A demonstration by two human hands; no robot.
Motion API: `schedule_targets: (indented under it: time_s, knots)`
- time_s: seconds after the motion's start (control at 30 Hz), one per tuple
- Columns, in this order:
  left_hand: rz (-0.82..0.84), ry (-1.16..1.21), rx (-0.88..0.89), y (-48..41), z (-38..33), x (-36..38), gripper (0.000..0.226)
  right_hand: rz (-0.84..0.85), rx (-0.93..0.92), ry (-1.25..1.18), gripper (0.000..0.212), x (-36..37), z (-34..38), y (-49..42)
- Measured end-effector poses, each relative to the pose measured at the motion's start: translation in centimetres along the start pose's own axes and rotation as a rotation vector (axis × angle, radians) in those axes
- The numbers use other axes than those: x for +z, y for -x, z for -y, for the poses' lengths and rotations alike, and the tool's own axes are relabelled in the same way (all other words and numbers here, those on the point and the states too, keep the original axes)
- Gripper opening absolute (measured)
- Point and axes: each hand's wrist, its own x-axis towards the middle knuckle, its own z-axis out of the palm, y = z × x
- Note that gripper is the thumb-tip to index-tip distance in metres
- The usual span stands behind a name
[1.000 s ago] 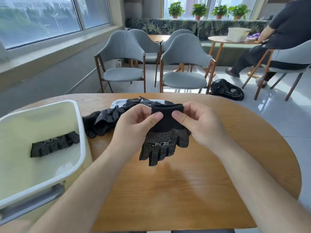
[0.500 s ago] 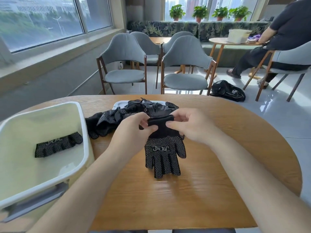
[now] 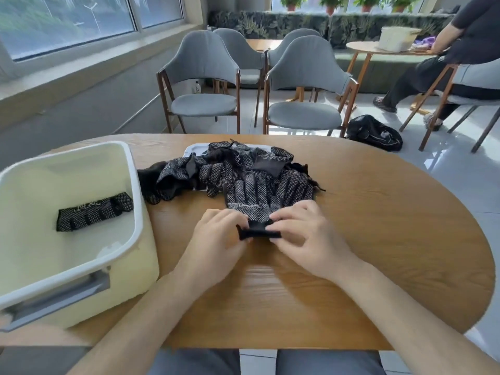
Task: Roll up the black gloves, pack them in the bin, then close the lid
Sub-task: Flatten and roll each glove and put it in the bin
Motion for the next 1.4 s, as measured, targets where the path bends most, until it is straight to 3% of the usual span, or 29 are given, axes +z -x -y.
schedule_targets:
  time_s: [0.1,0.37,0.6,0.73,0.83,0.9,1.03,1.4]
  knots:
    - [0.137,-0.089,0.006,2.1,1.6,1.3,0.019,0.106,-0.074,0.062,0.015,1.5,-0.8,2.1]
    - [0.177,-0.087,0.244,3.3,1.4,1.0,0.011,0.130,-0.169,-0.057,0.012,1.0,0.5,3.7]
    - [0.226,-0.012,0.321,3.9,0.4,0.0,0.013,0.234,-0.176,-0.152,0.002,0.2,1.7,4.6]
    - [0.057,0.048,0.184,3.3,0.6,0.1,0.022,0.136,-0.067,-0.191,0.013,0.4,1.7,3.0]
    - [-0.130,-0.083,-0.042,1.0,2.1,1.2,0.008,0.057,0.064,-0.058,0.006,1.9,1.8,0.1]
    - [-0.134,-0.151,-0.169,-0.6,3.4,1.9,0.011,0.073,0.152,0.013,0.010,3.4,1.9,-2.4]
    - [-0.134,-0.234,-0.166,-1.5,4.8,2.7,0.013,0.141,0.182,0.108,0.018,6.7,1.8,-5.5]
    - [-0.190,-0.216,-0.177,-1.2,5.6,2.6,0.021,0.031,0.141,0.135,0.013,8.4,1.5,-5.1]
